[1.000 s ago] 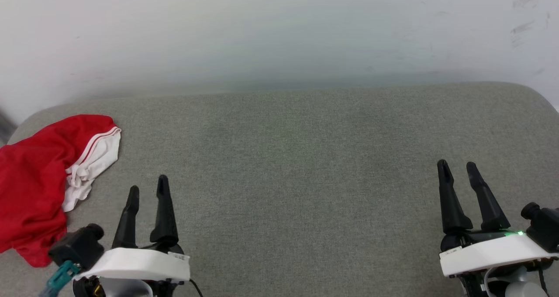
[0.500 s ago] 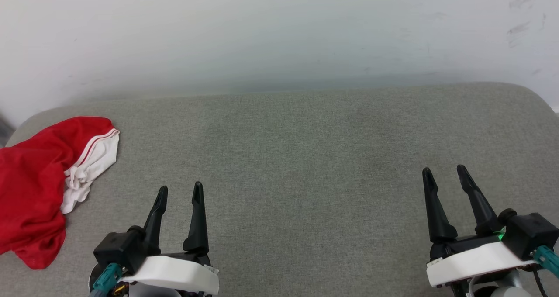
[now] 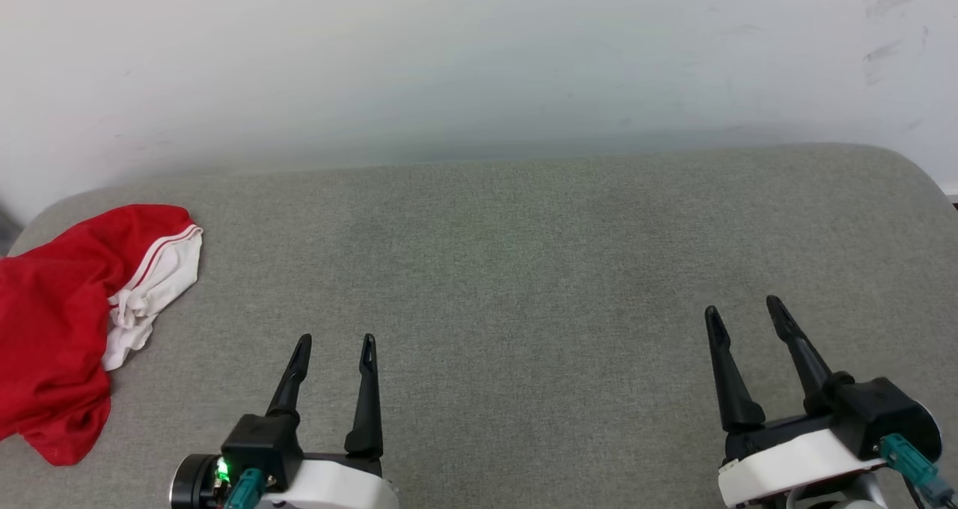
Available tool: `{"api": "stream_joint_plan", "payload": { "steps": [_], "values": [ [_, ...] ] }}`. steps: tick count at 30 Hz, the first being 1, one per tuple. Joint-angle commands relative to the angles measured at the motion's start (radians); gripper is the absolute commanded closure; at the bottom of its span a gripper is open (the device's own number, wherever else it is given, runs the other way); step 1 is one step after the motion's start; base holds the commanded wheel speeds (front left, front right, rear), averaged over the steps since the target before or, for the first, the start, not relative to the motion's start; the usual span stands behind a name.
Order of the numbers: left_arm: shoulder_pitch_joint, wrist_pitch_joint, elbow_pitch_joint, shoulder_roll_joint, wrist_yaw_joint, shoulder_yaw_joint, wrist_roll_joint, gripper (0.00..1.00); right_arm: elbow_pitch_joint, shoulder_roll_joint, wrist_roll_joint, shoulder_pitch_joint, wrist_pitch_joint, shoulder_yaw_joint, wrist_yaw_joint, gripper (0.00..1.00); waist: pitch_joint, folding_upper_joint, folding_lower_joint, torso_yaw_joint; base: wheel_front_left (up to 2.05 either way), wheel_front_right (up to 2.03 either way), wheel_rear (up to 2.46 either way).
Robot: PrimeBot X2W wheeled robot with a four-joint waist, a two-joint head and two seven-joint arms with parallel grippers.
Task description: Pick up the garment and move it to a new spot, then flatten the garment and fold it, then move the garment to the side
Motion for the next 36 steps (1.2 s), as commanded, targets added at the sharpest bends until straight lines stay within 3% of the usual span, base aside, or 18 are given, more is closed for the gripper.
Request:
{"api": "stream_joint_plan", "payload": {
  "steps": [1,4,8,18,24,36],
  "values": [
    [0.001,-0.008,-0.006,0.003,0.006,-0.010,0.020,0.00,-0.005,0.000,-0.027,0.007,-0.010,0.003,0.000,0.00,-0.001,0.0000,0.0000,0.000,0.00,0.00,0.00],
    [0.009,-0.014,-0.010,-0.008,0.001,-0.007,0.015,0.00,-0.008,0.000,-0.042,0.005,-0.017,0.006,0.000,0.00,-0.003,0.0000,0.0000,0.000,0.00,0.00,0.00],
    [0.027,-0.022,-0.031,-0.043,-0.036,0.043,-0.002,0.00,-0.015,0.000,-0.038,0.009,-0.025,0.001,0.000,0.00,-0.004,0.0000,0.0000,0.002,0.00,0.00,0.00],
    [0.075,-0.042,-0.016,-0.118,-0.227,0.208,-0.001,0.00,-0.003,0.000,0.029,0.024,-0.044,-0.011,0.000,0.00,-0.007,0.0000,0.0000,-0.001,0.00,0.00,0.00],
    [0.085,-0.052,0.023,-0.121,-0.264,0.234,-0.026,0.00,0.013,0.001,0.039,0.031,-0.053,-0.006,0.000,0.00,-0.009,0.0000,0.0000,-0.008,0.00,0.00,0.00],
    [0.095,-0.070,0.060,-0.121,-0.266,0.206,0.037,0.00,0.052,0.001,0.069,0.035,-0.071,-0.002,0.000,0.00,-0.016,0.0000,0.0000,-0.015,0.00,0.00,0.00]
  ]
}}
